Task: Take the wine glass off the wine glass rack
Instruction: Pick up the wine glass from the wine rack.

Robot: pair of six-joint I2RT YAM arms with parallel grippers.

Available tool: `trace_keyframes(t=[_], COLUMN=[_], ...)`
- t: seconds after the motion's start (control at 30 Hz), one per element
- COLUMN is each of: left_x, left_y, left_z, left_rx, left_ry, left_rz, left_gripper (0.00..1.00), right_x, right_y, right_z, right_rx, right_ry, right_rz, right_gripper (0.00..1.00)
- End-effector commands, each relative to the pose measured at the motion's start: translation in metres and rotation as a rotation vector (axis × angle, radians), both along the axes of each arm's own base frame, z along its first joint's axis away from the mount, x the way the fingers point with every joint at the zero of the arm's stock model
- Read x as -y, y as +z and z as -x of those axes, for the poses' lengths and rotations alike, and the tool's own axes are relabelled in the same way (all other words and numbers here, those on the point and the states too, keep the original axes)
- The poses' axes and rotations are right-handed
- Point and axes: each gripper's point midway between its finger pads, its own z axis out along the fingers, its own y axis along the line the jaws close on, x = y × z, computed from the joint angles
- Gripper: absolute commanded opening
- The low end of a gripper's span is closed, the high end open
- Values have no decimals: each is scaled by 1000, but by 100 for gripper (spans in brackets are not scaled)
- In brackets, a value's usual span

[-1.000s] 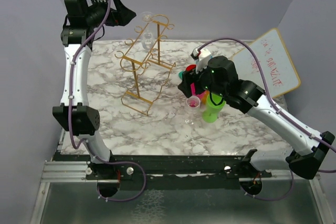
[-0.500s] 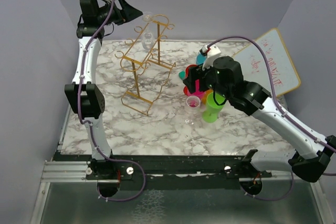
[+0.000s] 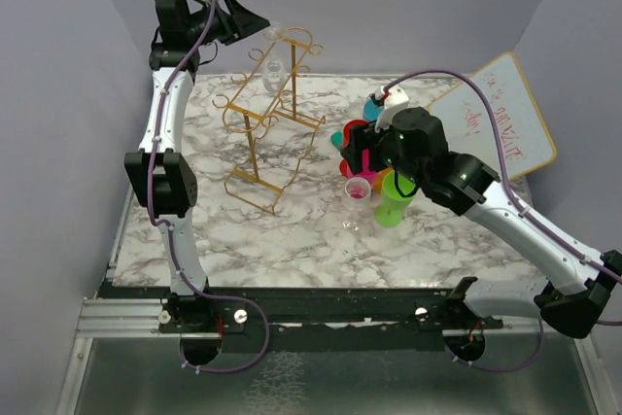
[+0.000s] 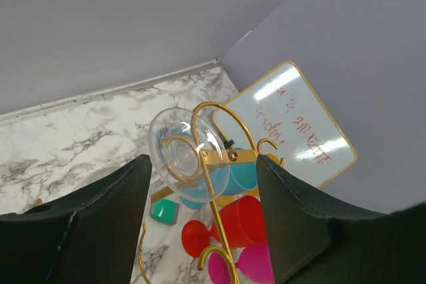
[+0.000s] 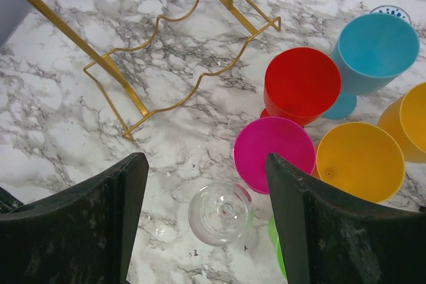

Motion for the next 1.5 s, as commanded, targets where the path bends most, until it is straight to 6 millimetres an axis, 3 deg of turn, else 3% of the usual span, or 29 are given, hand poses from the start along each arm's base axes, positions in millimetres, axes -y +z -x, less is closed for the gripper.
trace_keyframes(t=[0.0, 0.63, 0.7, 0.93, 1.03, 1.17, 1.43, 1.47], left_x=[12, 11, 26, 28, 29, 28, 17, 5], left_y=[-5, -19, -19, -27, -27, -18, 11, 14], left_z=[-3, -7, -4, -6, -7, -5, -8, -12], left_rx=[-13, -46, -48, -70, -73, -53, -31, -27], left_ry=[-43, -36, -64, -83, -84, -80, -30, -11], left_rz=[22, 18, 18, 21, 25, 32, 107, 122], left_gripper=[63, 31, 28, 18, 9, 0, 0, 0], right_x=[8, 14, 14, 13, 13, 13, 13, 13], right_y=[7, 0, -1, -3, -3, -2, -5, -4], right_z=[1, 6, 6, 7, 8, 7, 9, 9], right_rx=[11, 0, -3, -14, -16, -15, -27, -28], right_ry=[-36, -43, -42, -39, -40, -40, -36, -35], right_rz=[-25, -20, -19, -20, -18, -20, -15, -17], right_gripper=[77, 77, 77, 77, 77, 77, 77, 77])
